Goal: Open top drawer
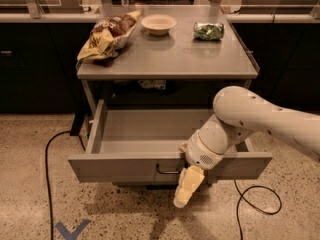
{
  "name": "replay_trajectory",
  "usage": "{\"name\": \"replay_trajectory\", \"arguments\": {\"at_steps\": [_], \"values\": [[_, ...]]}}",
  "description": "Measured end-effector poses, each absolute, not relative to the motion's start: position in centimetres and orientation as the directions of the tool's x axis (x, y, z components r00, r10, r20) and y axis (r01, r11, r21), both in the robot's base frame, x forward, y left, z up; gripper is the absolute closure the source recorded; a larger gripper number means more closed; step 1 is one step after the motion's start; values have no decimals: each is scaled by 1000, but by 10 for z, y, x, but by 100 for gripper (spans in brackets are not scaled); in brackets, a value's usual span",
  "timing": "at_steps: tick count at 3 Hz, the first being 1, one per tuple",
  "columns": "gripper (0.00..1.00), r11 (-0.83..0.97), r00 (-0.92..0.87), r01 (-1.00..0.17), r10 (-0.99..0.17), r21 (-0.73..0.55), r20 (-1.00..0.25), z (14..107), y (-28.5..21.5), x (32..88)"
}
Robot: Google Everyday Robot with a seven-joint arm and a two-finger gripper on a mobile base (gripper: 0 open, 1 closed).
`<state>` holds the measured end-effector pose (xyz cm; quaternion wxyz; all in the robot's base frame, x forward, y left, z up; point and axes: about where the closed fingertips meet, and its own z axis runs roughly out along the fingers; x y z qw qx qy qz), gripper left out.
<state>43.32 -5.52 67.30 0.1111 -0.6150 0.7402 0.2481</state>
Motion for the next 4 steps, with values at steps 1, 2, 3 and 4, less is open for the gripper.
{"name": "replay_trajectory", "arguments": {"at_steps": [1,2,3,4], "values": [[0,101,-236,-951,-849,293,-473,683,-57,400],[0,101,-236,-951,-849,293,-473,683,-57,400],[0,106,-248,-947,-840,303,-482,679,-59,389],[0,96,-271,-927,-841,363,-469,675,-62,361]]}}
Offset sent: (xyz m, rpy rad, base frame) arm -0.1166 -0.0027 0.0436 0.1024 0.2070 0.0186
